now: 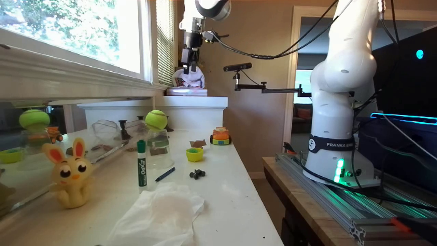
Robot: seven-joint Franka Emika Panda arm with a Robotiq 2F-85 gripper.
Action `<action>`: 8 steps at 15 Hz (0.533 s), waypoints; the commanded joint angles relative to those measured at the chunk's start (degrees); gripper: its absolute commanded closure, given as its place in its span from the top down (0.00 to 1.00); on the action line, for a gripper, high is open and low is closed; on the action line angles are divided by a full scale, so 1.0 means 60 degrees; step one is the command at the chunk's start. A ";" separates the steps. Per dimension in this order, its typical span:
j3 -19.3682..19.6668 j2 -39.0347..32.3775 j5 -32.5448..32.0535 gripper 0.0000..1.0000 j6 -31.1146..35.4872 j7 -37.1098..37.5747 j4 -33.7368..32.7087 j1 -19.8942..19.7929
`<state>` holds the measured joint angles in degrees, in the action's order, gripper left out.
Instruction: Pull the blind strings down
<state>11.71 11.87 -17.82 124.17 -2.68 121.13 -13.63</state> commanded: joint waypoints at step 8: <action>0.0424 -0.1777 0.1123 1.00 0.2261 -0.0188 -0.1724 -0.0094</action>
<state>13.45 3.75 -14.33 135.47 -2.65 114.21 -13.88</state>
